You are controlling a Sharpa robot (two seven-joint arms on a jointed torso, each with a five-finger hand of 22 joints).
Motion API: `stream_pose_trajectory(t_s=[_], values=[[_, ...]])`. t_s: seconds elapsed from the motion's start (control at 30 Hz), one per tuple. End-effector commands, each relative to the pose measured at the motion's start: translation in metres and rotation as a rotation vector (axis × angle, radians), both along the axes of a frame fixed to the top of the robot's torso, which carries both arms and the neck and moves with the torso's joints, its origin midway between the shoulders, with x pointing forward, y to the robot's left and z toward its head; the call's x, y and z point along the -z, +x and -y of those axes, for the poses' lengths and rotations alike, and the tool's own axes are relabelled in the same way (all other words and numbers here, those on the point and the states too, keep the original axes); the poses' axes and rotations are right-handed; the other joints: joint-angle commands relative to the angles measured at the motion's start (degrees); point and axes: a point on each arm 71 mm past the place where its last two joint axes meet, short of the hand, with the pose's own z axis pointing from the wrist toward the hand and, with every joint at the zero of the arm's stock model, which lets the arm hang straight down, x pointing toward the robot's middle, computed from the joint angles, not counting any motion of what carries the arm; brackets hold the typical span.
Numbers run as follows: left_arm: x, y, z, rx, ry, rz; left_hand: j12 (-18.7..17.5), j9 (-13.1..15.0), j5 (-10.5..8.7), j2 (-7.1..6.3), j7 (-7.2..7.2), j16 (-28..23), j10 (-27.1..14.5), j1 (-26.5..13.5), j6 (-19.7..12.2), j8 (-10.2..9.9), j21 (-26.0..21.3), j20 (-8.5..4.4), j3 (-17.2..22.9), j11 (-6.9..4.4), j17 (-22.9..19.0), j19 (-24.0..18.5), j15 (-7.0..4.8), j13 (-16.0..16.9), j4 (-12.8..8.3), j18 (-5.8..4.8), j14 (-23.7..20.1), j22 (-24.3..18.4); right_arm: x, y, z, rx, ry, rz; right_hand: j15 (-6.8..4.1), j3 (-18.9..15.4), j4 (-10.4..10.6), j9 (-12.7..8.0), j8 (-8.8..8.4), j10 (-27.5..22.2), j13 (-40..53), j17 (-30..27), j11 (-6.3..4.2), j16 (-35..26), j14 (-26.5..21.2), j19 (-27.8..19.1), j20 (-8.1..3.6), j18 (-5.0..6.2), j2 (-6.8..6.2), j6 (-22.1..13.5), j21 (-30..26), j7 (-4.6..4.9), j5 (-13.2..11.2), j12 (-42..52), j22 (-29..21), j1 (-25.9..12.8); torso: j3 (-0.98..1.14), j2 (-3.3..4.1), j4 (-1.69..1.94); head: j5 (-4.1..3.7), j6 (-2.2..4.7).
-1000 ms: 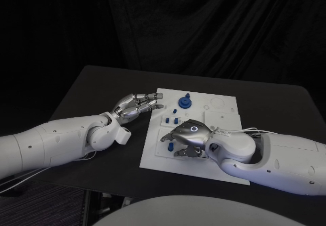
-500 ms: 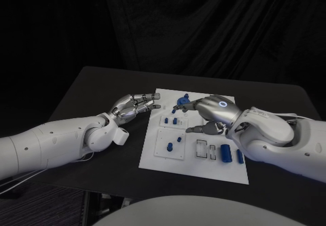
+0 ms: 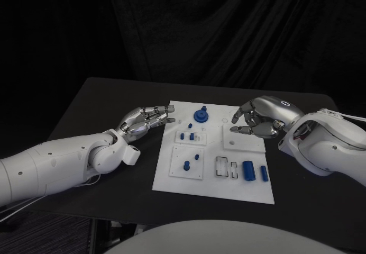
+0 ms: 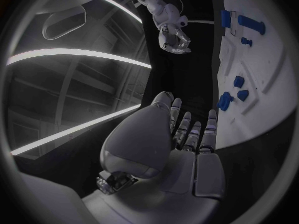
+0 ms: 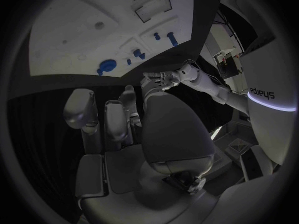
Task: Assemble the parts on the task board
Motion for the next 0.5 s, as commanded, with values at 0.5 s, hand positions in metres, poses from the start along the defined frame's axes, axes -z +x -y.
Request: stream_pose_trajectory(t_s=[0.5], values=[[-0.002, -0.002, -0.002, -0.012, -0.013, 0.013, 0.2, -0.1, 0.50, 0.27, 0.55, -0.2, 0.3, 1.1, 0.0, -0.2, 0.1, 0.11, 0.8, 0.40, 0.0, -0.3, 0.06, 0.1, -0.1, 1.05, -0.1, -0.1, 0.051, -0.026, 0.038, 0.312, -0.341, -0.248, -3.45, 1.1, 0.7, 18.3, 16.30, 24.1, 34.1, 20.9, -4.03, 16.9, 7.3, 10.1, -3.84, -4.20, -6.06, 3.2, 28.9, -4.69, 3.0, 21.7, 14.7, -25.6, 0.10, 0.33, -0.04, -5.95, -0.01]])
